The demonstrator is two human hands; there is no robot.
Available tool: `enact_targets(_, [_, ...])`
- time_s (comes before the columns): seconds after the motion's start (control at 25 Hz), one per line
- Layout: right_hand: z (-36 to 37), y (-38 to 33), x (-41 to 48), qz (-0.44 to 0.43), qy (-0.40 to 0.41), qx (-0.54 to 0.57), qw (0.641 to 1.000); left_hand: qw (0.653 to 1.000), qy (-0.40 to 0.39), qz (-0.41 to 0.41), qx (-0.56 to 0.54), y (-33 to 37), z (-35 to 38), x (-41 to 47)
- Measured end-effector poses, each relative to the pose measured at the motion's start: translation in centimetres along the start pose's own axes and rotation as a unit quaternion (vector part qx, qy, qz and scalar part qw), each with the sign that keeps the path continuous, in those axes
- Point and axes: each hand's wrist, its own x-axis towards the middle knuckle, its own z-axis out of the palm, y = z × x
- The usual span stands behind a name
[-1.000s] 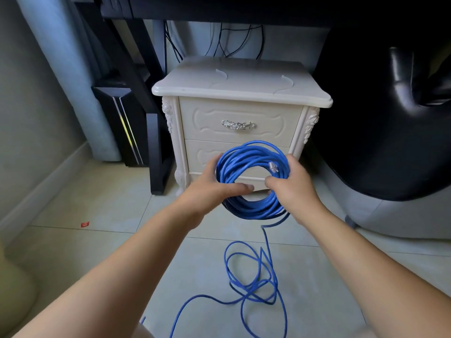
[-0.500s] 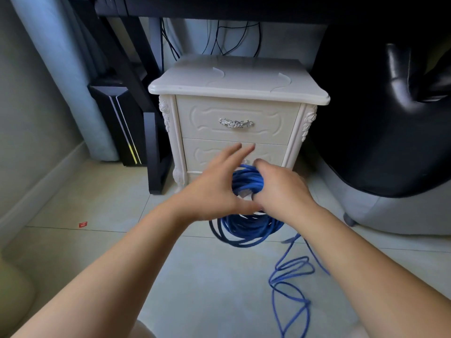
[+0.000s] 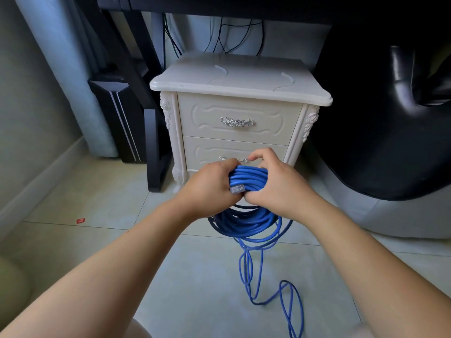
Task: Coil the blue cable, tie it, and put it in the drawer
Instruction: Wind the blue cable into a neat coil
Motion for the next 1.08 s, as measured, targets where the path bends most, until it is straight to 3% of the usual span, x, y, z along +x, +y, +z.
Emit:
enact_targets(0.24, [-1.3,1.7,-0.3,0.039,-0.038,0.203,0.978,0.989,0.066,-0.086,-0.097,-0.4,-0.9,0.2])
enact_targets(0.44, [0.9,1.8,-0.4,0.073,0.001,0.365,0.928,0.922,0.156,-0.200,-0.294,-0.7,-1.0,1.0])
enact_targets(0.56, [1.8,1.4,-0.3,0.102,0.034,0.446,0.889,0.894,0.161,-0.213,-0.361,-0.7,-0.6,0.8])
enact_targets(0.68, [2.1,1.6,0.3,0.152,0.036,0.448,0.880,0.900,0.152,-0.212,-0.349,-0.5,-0.2,0.5])
enact_targets(0.8, [2.2,1.9,0.9,0.179,0.094,0.413,0.888,0.913,0.096,-0.197,-0.344,-0.2,0.1,0.0])
enact_targets(0.88, [1.9,1.9,1.0,0.182,0.130,0.420,0.879,0.919,-0.013,-0.172,-0.354,-0.8,-0.2,-0.2])
enact_targets(0.96, [1.3,2.1,1.0,0.180,0.151,0.413,0.880,0.904,-0.153,-0.145,-0.372,-1.8,-1.0,-0.4])
enact_targets(1.0, [1.1,2.2,1.0,0.175,0.154,0.388,0.892,0.892,-0.202,-0.135,-0.382,-2.1,-1.4,-0.4])
enact_targets(1.08, [0.9,2.4,0.9,0.154,0.151,0.313,0.925,0.891,-0.214,-0.130,-0.378,-2.3,-1.5,-0.4])
